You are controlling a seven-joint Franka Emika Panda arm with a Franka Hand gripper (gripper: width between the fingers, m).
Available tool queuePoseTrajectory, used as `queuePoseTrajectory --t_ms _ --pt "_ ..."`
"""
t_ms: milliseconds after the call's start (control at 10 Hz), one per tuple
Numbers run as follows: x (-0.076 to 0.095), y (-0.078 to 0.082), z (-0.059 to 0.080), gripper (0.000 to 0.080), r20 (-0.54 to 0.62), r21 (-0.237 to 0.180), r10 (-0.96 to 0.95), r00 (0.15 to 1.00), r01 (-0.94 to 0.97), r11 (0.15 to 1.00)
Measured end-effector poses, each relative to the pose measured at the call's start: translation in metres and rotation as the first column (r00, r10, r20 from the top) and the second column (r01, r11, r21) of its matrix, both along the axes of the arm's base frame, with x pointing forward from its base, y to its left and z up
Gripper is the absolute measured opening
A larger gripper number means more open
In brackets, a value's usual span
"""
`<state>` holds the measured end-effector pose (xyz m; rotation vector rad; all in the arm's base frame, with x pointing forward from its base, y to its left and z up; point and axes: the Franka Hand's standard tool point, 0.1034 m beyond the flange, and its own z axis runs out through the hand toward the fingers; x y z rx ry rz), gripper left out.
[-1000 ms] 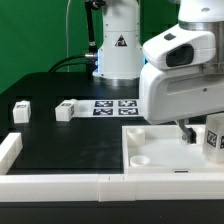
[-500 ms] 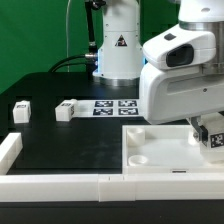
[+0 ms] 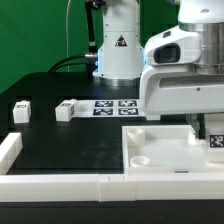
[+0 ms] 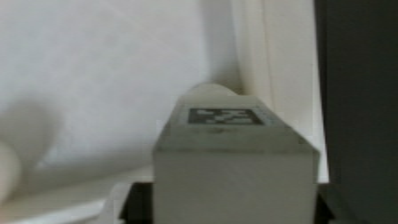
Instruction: Assemble one leg
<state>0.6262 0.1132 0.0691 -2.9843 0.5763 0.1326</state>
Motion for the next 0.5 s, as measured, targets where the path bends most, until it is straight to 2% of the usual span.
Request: queuePoseTrajectory --t_ms 100,200,500 --pt "-0.0001 -0.0001 -0.0006 0.0290 -0.011 -0.008 -0.097 0.995 0.097 0.995" --pt "-0.0005 -0.0004 -0.0017 0.0291 -0.030 -0.026 -0.280 0.959 0.279 0.960" --pt "-0.0001 -0.0012 -0.0017 0.0291 -0.057 -0.068 -0.638 0.768 0.634 0.770"
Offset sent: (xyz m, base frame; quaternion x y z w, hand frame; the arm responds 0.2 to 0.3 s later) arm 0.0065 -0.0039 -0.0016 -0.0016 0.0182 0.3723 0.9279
